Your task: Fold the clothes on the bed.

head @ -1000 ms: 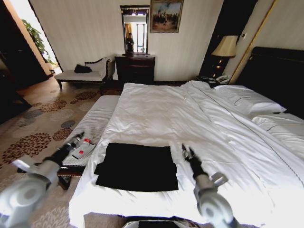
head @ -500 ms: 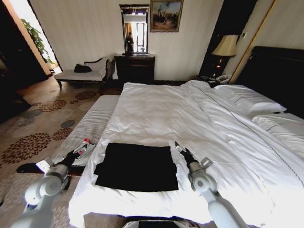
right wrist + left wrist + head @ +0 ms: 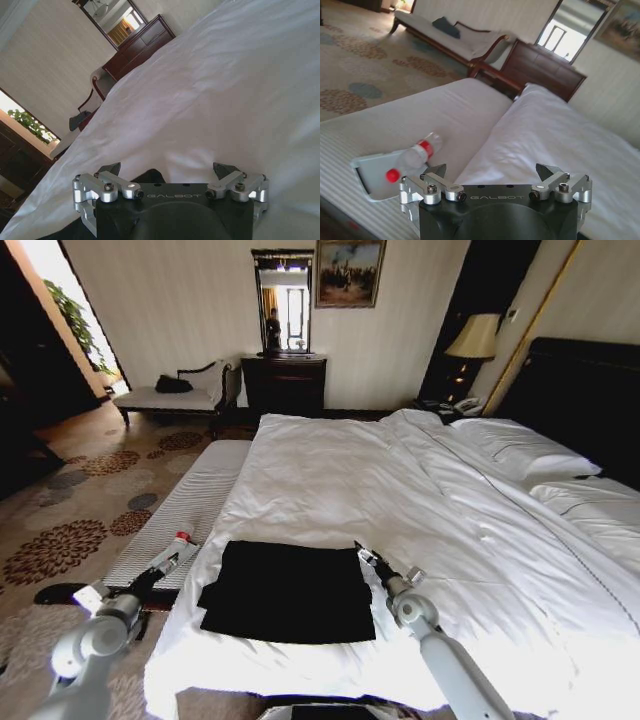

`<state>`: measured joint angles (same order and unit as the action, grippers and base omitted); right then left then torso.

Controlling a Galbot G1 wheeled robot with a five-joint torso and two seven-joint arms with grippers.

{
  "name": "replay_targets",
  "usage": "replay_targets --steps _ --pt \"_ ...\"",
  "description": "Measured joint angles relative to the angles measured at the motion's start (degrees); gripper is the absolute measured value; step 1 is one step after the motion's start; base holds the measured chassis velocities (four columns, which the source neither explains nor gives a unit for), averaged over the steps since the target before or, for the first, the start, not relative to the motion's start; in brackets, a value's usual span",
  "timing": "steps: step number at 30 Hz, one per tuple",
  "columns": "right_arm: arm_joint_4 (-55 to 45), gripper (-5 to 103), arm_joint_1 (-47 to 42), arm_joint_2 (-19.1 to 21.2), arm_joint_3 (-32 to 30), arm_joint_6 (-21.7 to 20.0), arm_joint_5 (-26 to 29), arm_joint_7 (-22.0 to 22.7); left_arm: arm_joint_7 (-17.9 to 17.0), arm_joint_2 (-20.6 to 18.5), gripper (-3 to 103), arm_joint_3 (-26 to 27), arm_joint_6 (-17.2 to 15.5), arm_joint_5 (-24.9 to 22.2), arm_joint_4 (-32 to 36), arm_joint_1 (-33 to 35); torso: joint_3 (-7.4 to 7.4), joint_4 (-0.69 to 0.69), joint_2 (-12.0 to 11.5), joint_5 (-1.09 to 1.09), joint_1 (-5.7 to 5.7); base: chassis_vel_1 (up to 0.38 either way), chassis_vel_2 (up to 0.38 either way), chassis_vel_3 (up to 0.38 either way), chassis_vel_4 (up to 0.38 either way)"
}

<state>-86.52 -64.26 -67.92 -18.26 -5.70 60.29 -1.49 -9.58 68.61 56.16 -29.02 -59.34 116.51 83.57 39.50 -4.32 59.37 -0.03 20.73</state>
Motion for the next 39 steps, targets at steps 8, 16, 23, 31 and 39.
replay_targets --steps 8,16,23,31,39 --pt "1.8 100 0.3 -0.5 0.3 -0.4 2.4 -3.1 0.3 0.7 100 0.6 2.6 -3.1 3.7 0.4 0.00 -0.02 0.0 0.00 -0.01 0.000 0.000 0.000 0.000" --pt "2.2 100 0.4 -1.3 0.7 -0.3 4.4 -7.4 -0.3 0.9 100 1.0 2.3 -3.0 4.1 0.8 0.00 0.00 0.0 0.00 -0.01 0.000 0.000 0.000 0.000" --pt "3.8 95 0.6 -2.2 1.1 0.5 4.0 -9.5 -0.3 1.2 100 0.8 2.2 -2.3 3.8 1.3 0.00 -0.01 0.0 0.00 -0.01 0.000 0.000 0.000 0.000" --pt "3.7 68 0.2 -2.0 0.5 1.0 4.2 -9.3 -0.2 2.2 100 -1.2 2.5 0.3 3.7 1.8 0.00 -0.01 0.0 0.00 -0.01 0.000 0.000 0.000 0.000" --pt "3.5 41 -0.2 -2.0 0.3 2.2 3.5 -9.4 -0.1 2.2 100 -2.1 2.6 1.3 3.2 1.6 0.00 -0.01 0.0 0.01 -0.01 0.000 0.000 0.000 0.000"
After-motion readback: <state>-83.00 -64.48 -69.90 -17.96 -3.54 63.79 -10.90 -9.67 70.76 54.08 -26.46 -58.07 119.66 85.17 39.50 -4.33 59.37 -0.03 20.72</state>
